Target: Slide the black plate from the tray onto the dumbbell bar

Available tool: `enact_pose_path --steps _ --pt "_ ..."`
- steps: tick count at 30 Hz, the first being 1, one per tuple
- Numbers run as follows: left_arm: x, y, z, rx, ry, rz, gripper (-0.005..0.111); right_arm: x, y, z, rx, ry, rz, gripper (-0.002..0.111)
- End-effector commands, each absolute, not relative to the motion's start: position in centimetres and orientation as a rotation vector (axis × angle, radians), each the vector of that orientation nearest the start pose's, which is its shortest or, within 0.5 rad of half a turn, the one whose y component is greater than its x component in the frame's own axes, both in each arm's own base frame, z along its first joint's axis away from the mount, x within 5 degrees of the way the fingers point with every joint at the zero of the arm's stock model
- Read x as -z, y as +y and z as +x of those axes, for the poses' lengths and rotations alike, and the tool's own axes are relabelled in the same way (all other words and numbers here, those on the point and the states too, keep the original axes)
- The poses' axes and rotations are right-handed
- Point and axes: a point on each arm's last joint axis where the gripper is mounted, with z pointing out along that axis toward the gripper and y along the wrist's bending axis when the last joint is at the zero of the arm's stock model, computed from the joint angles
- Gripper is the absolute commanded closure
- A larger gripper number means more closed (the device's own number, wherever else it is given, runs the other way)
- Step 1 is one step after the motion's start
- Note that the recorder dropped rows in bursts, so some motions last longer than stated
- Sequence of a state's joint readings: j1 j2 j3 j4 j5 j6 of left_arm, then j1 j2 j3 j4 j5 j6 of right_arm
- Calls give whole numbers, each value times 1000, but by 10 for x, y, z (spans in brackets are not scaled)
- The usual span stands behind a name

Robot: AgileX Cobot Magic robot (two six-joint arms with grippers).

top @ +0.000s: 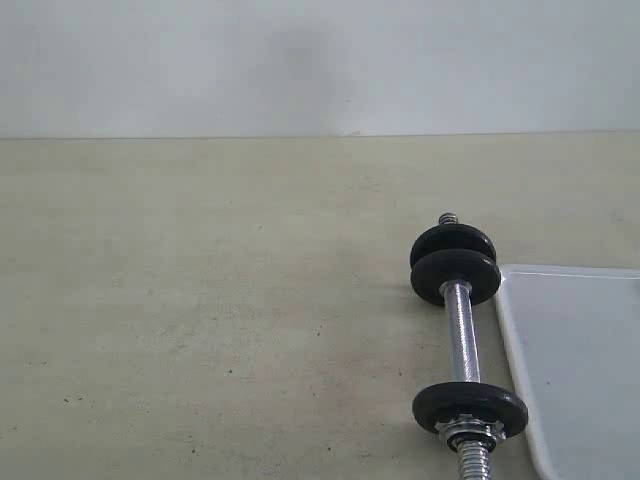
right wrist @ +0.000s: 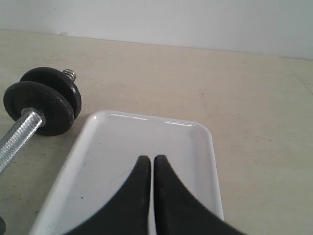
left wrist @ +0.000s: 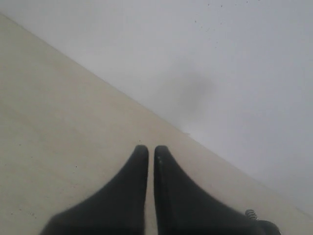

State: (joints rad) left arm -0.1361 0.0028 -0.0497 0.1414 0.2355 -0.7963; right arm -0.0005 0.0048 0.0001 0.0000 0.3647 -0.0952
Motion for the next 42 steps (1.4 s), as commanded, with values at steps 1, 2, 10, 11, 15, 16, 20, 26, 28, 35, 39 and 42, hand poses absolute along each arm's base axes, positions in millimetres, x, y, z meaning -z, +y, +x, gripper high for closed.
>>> enact_pose_path --steps 1,2,10,11,15,16,20,26,28,35,39,42 --pt "-206 -4 53 581 1652 -484 102 -182 0 53 73 1832 -80 108" --pt "-206 -4 53 581 1652 -484 102 -182 0 53 73 1832 -80 108" --pt "-203 -6 54 628 1657 -522 102 -182 0 53 73 1832 -80 108" --pt "-200 -6 54 647 1664 -540 102 -182 0 53 73 1832 -80 108" --pt "-191 -7 55 658 1689 -563 102 -182 0 53 73 1832 -80 108" --pt "-190 -7 55 658 1689 -563 102 -182 0 53 73 1832 -80 108" --pt "-188 -7 54 568 1735 -472 102 -182 0 53 73 1832 -80 108" --pt "-188 -7 54 264 1765 -95 102 -182 0 53 73 1832 -80 108" --pt "-188 -7 54 172 1764 18 102 -182 0 53 73 1832 -80 108" --pt "-188 -7 54 15 1750 206 102 -182 0 53 73 1832 -80 108" --pt "-187 -7 54 37 1760 180 102 -182 0 53 73 1832 -80 108" --pt "-187 -7 54 43 1761 174 102 -182 0 53 73 1832 -80 108"
